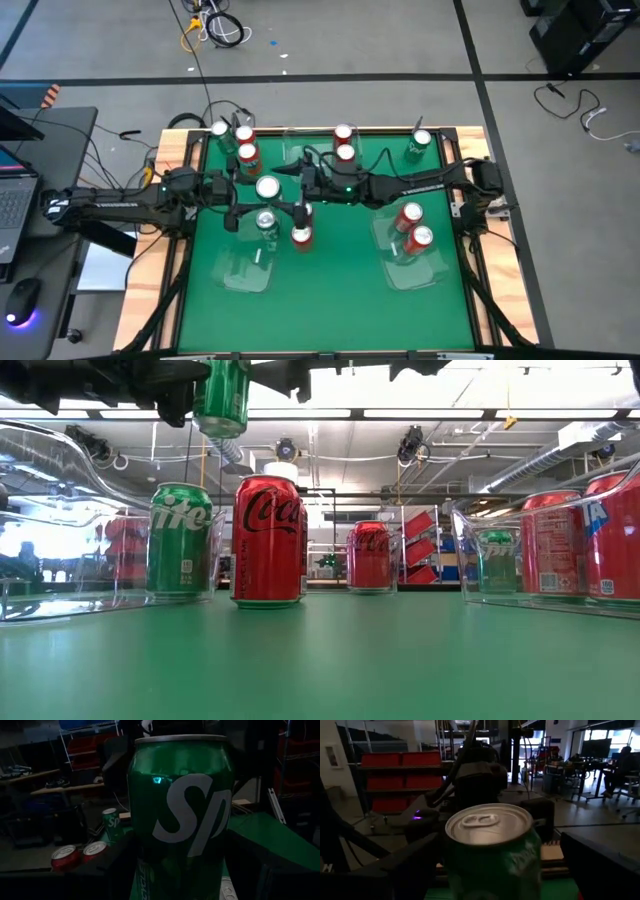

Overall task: Sort soda cans
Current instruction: Put the green soda can into the middle left transparent bin

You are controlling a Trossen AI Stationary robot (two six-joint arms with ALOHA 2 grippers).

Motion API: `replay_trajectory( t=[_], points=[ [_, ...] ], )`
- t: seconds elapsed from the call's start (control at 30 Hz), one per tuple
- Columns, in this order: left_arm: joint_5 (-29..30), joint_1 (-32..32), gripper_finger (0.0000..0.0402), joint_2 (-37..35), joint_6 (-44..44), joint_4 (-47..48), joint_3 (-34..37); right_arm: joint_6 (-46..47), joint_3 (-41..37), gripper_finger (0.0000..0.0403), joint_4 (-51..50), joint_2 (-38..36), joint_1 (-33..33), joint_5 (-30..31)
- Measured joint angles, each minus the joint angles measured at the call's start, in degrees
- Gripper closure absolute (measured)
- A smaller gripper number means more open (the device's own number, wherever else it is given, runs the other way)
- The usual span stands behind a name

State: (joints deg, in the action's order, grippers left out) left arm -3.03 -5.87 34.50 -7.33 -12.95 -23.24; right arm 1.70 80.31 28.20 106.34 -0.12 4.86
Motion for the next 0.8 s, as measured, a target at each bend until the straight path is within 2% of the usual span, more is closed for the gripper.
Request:
replay_trajectory(
  t=[0.3,0.4,0.57,0.8],
  points=[
    [0.00,0.00,0.0153,0.01,0.46,1.58,-0.04,0.04,5.99,0.0026,-0.08,5.18,0.11,-0.46],
    [0.00,0.00,0.0153,0.04,1.00,1.72,-0.04,0.03,6.16,0.0049,0.03,5.20,0.09,-0.68],
    [-0.28,0.04,0.0153,0.37,1.25,1.72,-0.07,0.10,6.17,0.0112,-0.23,5.20,0.09,-1.22],
    [-0.45,0.04,0.0131,0.89,1.59,1.97,-0.08,0.22,6.15,0.0116,-0.61,5.20,0.42,-1.30]
  ],
)
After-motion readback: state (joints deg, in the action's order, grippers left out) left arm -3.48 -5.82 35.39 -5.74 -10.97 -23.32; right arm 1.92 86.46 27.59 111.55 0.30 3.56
